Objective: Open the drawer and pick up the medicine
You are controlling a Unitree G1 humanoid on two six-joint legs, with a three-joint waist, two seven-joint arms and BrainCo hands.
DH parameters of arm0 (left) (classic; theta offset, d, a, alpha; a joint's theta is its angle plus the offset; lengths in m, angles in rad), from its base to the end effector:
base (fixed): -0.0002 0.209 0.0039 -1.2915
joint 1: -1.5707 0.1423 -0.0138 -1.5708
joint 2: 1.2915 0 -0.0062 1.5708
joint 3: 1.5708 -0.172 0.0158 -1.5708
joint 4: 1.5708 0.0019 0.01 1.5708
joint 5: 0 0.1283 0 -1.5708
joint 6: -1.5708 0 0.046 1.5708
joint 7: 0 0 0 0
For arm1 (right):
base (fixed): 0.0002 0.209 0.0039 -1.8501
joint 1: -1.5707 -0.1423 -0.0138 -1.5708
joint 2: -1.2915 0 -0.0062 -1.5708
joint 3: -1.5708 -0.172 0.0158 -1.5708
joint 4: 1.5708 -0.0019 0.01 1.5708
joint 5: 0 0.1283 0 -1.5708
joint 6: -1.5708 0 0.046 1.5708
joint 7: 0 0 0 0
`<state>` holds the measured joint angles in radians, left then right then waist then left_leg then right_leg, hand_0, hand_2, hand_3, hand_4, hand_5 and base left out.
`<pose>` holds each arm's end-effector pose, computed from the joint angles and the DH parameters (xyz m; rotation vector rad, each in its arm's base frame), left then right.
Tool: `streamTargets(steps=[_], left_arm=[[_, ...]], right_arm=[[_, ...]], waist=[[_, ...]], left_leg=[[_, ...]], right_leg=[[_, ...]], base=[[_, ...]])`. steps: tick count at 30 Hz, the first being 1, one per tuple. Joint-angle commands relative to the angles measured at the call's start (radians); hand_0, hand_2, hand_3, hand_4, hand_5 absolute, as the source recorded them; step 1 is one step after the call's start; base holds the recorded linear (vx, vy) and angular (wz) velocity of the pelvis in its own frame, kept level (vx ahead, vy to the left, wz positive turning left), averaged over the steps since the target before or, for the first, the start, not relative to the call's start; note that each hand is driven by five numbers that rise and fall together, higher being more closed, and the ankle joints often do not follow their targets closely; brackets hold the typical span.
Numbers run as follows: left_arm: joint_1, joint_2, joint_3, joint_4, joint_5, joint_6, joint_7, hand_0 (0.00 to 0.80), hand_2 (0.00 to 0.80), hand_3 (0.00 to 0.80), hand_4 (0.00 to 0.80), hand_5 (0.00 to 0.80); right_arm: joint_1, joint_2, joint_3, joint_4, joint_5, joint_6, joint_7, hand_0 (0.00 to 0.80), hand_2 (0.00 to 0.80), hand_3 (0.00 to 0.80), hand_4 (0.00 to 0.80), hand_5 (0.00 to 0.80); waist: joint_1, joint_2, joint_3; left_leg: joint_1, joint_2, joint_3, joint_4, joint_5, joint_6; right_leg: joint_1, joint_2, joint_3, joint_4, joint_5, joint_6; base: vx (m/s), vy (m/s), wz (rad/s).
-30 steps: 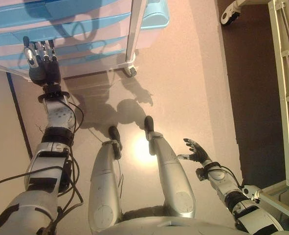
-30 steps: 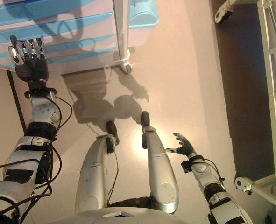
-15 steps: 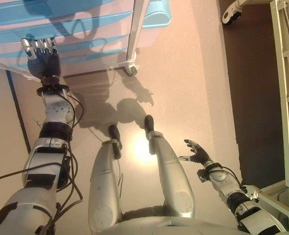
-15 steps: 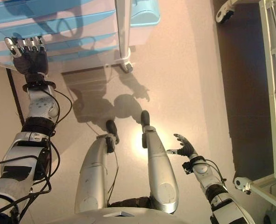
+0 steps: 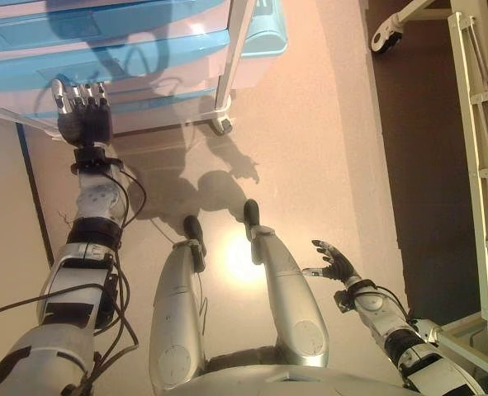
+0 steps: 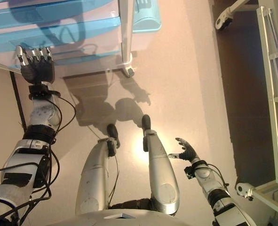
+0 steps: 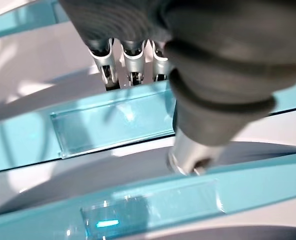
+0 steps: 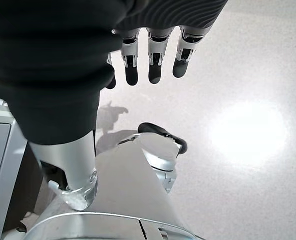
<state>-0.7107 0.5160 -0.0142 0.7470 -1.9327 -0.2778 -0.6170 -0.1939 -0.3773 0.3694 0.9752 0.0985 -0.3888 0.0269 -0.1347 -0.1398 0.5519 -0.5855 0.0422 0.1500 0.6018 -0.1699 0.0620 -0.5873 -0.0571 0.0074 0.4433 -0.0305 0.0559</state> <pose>0.3009 0.2602 0.1363 -1.2642 -0.7698 -0.1876 0.1755 -0.2163 -0.0383 -0.4178 0.4538 0.2183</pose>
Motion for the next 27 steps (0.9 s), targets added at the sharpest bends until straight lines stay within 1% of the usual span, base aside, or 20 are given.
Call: streamTargets(steps=[1, 4, 6, 9, 11, 12, 13, 14, 15, 17, 18, 21, 23, 25, 27], left_arm=[[-0.167, 0.087, 0.004, -0.197, -0.02, 0.013, -0.398, 0.8, 0.8, 0.8, 0.8, 0.8], [-0.121, 0.072, 0.035, -0.208, -0.04, 0.014, -0.44, 0.8, 0.8, 0.8, 0.8, 0.8], [-0.056, 0.051, 0.071, -0.21, -0.04, 0.023, -0.463, 0.8, 0.8, 0.8, 0.8, 0.8], [0.079, -0.01, 0.136, -0.204, -0.04, 0.04, -0.48, 0.8, 0.8, 0.8, 0.8, 0.8], [0.193, -0.067, 0.171, -0.186, -0.04, 0.063, -0.503, 0.8, 0.8, 0.8, 0.8, 0.8], [0.252, -0.104, 0.186, -0.174, -0.04, 0.083, -0.527, 0.8, 0.8, 0.8, 0.8, 0.8], [0.329, -0.15, 0.201, -0.149, -0.04, 0.1, -0.551, 0.8, 0.8, 0.8, 0.8, 0.8], [0.358, -0.169, 0.208, -0.137, -0.04, 0.113, -0.562, 0.8, 0.8, 0.8, 0.8, 0.8], [0.434, -0.211, 0.228, -0.09, -0.04, 0.135, -0.563, 0.8, 0.8, 0.8, 0.8, 0.8], [0.521, -0.254, 0.253, -0.012, -0.04, 0.185, -0.574, 0.8, 0.8, 0.8, 0.8, 0.8], [0.573, -0.265, 0.263, 0.046, -0.04, 0.209, -0.564, 0.8, 0.8, 0.8, 0.8, 0.8], [0.664, -0.262, 0.277, 0.185, -0.04, 0.244, -0.494, 0.8, 0.8, 0.8, 0.8, 0.8], [0.702, -0.267, 0.285, 0.264, 0.048, 0.247, -0.425, 0.8, 0.8, 0.8, 0.8, 0.8], [0.724, -0.273, 0.298, 0.316, 0.193, 0.258, -0.346, 0.8, 0.8, 0.8, 0.8, 0.8], [0.743, -0.279, 0.302, 0.358, 0.313, 0.273, -0.303, 0.8, 0.8, 0.8, 0.8, 0.8]], right_arm=[[0.062, -0.017, 0.025, -0.023, 0.009, -0.022, 0.018, 0.0, 0.0, 0.0, 0.0, 0.0], [0.066, -0.014, 0.019, -0.019, -0.008, -0.021, 0.018, 0.0, 0.0, 0.0, 0.0, 0.0], [0.074, -0.009, 0.009, -0.018, -0.019, -0.02, 0.015, 0.0, 0.0, 0.0, 0.0, 0.0], [0.083, 0.0, -0.013, -0.021, -0.035, -0.009, 0.007, 0.0, 0.0, 0.0, 0.0, 0.0], [0.09, 0.008, -0.034, -0.024, -0.056, -0.001, 0.002, 0.0, 0.0, 0.0, 0.0, 0.0], [0.097, 0.012, -0.044, -0.025, -0.068, 0.001, -0.003, 0.0, 0.0, 0.0, 0.0, 0.0], [0.104, 0.015, -0.061, -0.021, -0.079, 0.0, -0.006, 0.0, 0.0, 0.0, 0.0, 0.0], [0.108, 0.015, -0.07, -0.019, -0.084, -0.001, -0.005, 0.0, 0.0, 0.0, 0.0, 0.0], [0.118, 0.016, -0.097, -0.01, -0.104, -0.011, 0.001, 0.0, 0.0, 0.0, 0.0, 0.0], [0.128, 0.016, -0.131, 0.001, -0.125, -0.024, 0.012, 0.0, 0.0, 0.0, 0.0, 0.0], [0.13, 0.012, -0.154, 0.011, -0.129, -0.031, 0.027, 0.0, 0.0, 0.0, 0.0, 0.0], [0.128, 0.005, -0.204, 0.058, -0.14, -0.059, 0.056, 0.0, 0.0, 0.0, 0.0, 0.0], [0.122, 0.006, -0.224, 0.109, -0.149, -0.084, 0.058, 0.0, 0.0, 0.0, 0.0, 0.0], [0.113, 0.003, -0.245, 0.148, -0.153, -0.091, 0.058, 0.0, 0.0, 0.0, 0.0, 0.0], [0.11, 0.002, -0.264, 0.172, -0.158, -0.091, 0.055, 0.0, 0.0, 0.0, 0.0, 0.0]], waist=[[0.037, 0.01, -0.041], [0.048, 0.017, -0.046], [0.057, 0.025, -0.056], [0.08, 0.045, -0.074], [0.1, 0.062, -0.086], [0.109, 0.071, -0.095], [0.124, 0.083, -0.103], [0.128, 0.087, -0.108], [0.144, 0.098, -0.119], [0.158, 0.106, -0.141], [0.168, 0.108, -0.16], [0.185, 0.107, -0.203], [0.198, 0.107, -0.231], [0.209, 0.111, -0.251], [0.218, 0.115, -0.264]], left_leg=[[0.07, -0.063, 0.004, -0.111, -0.017, 0.017], [0.098, -0.067, -0.004, -0.137, -0.008, 0.012], [0.122, -0.072, -0.011, -0.158, -0.001, 0.007], [0.159, -0.086, -0.032, -0.196, 0.016, 0.0], [0.188, -0.098, -0.055, -0.226, 0.029, -0.006], [0.201, -0.104, -0.066, -0.245, 0.044, -0.009], [0.226, -0.113, -0.083, -0.261, 0.044, -0.013], [0.235, -0.116, -0.09, -0.275, 0.056, -0.015], [0.268, -0.122, -0.107, -0.296, 0.06, -0.022], [0.305, -0.123, -0.123, -0.328, 0.08, -0.033], [0.33, -0.118, -0.13, -0.348, 0.088, -0.043], [0.391, -0.111, -0.148, -0.393, 0.1, -0.063], [0.422, -0.109, -0.157, -0.419, 0.105, -0.072], [0.442, -0.109, -0.166, -0.431, 0.108, -0.08], [0.457, -0.114, -0.178, -0.436, 0.107, -0.084]], right_leg=[[0.071, 0.054, -0.027, -0.077, 0.003, -0.03], [0.094, 0.054, -0.031, -0.079, -0.008, -0.029], [0.117, 0.049, -0.036, -0.088, -0.016, -0.027], [0.154, 0.039, -0.052, -0.095, -0.034, -0.028], [0.185, 0.026, -0.067, -0.098, -0.051, -0.029], [0.2, 0.018, -0.077, -0.102, -0.054, -0.03], [0.229, 0.006, -0.093, -0.102, -0.071, -0.029], [0.239, 0.002, -0.099, -0.11, -0.068, -0.029], [0.276, -0.01, -0.117, -0.114, -0.084, -0.027], [0.325, -0.021, -0.145, -0.142, -0.081, -0.027], [0.359, -0.026, -0.163, -0.165, -0.082, -0.027], [0.441, -0.031, -0.205, -0.228, -0.076, -0.026], [0.485, -0.029, -0.227, -0.264, -0.075, -0.028], [0.516, -0.03, -0.246, -0.284, -0.077, -0.029], [0.543, -0.031, -0.261, -0.298, -0.08, -0.03]], base=[[-0.036, -0.045, 0.04], [-0.035, -0.048, 0.05], [-0.026, -0.058, 0.05], [-0.033, -0.058, 0.09], [-0.041, -0.054, 0.12], [-0.023, -0.056, 0.17], [-0.026, -0.051, 0.24], [0.009, -0.072, 0.27], [-0.006, -0.086, 0.33], [0.044, -0.114, 0.37], [0.09, -0.14, 0.52], [0.09, -0.136, 0.51], [0.083, -0.114, 0.4], [0.058, -0.085, 0.4], [0.049, -0.054, 0.48]])
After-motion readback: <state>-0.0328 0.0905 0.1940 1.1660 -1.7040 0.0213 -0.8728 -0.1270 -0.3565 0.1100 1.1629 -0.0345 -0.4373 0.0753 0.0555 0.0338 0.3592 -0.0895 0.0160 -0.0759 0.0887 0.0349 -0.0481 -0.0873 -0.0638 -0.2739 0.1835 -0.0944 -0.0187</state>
